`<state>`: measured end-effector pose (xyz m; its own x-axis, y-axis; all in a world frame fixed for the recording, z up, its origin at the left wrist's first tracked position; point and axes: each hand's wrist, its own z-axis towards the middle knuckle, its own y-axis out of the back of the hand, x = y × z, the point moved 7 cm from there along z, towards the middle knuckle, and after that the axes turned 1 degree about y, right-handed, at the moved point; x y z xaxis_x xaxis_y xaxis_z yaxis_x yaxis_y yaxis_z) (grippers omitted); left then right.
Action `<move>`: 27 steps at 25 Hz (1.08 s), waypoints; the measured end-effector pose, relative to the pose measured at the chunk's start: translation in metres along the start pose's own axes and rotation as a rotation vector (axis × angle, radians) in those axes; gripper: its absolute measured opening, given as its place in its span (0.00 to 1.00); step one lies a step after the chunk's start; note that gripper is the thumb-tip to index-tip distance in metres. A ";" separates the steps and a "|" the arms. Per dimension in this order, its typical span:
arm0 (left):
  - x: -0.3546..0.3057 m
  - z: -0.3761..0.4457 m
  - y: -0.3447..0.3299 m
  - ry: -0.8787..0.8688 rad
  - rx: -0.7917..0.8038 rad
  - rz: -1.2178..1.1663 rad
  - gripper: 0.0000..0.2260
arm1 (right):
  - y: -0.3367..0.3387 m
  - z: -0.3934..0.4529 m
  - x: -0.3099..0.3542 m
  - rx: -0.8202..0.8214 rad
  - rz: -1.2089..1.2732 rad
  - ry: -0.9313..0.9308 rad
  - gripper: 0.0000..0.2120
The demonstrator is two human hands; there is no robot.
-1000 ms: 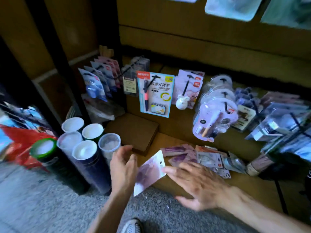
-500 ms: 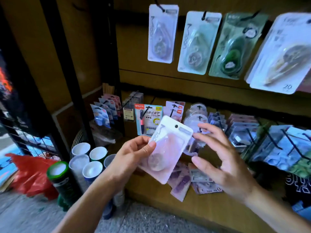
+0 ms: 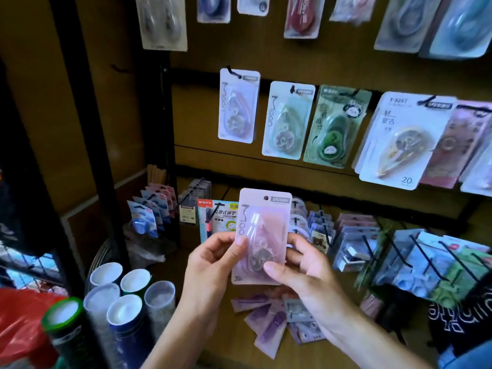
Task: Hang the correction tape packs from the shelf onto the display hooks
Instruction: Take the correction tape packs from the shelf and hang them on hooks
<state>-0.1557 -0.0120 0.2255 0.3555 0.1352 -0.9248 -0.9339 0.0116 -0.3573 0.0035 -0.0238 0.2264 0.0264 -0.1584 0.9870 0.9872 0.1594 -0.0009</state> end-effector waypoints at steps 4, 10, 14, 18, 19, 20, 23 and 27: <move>0.000 0.004 0.006 0.071 -0.090 -0.167 0.14 | -0.004 0.008 0.019 0.007 -0.024 0.021 0.21; 0.011 0.011 0.022 0.269 -0.287 -0.229 0.14 | -0.011 0.057 0.089 -0.106 -0.064 0.177 0.14; 0.018 0.009 0.022 0.398 -0.318 -0.231 0.12 | -0.035 0.096 0.140 -0.126 -0.099 0.269 0.13; 0.019 0.011 0.022 0.505 -0.331 -0.219 0.13 | -0.054 0.128 0.164 -0.203 -0.179 0.262 0.11; 0.018 0.011 0.022 0.537 -0.334 -0.212 0.12 | -0.055 0.133 0.164 -0.233 -0.204 0.245 0.11; 0.016 0.011 0.021 0.562 -0.335 -0.207 0.12 | -0.056 0.137 0.164 -0.255 -0.224 0.229 0.12; 0.013 0.010 0.023 0.577 -0.327 -0.198 0.09 | -0.059 0.140 0.160 -0.267 -0.235 0.207 0.12; 0.014 0.009 0.028 0.546 -0.337 -0.193 0.08 | -0.064 0.141 0.154 -0.252 -0.238 0.213 0.11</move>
<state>-0.1772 -0.0005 0.2037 0.5659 -0.3602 -0.7417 -0.8203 -0.3369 -0.4622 -0.0775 0.0786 0.4013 -0.2019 -0.3643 0.9091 0.9765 -0.1458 0.1585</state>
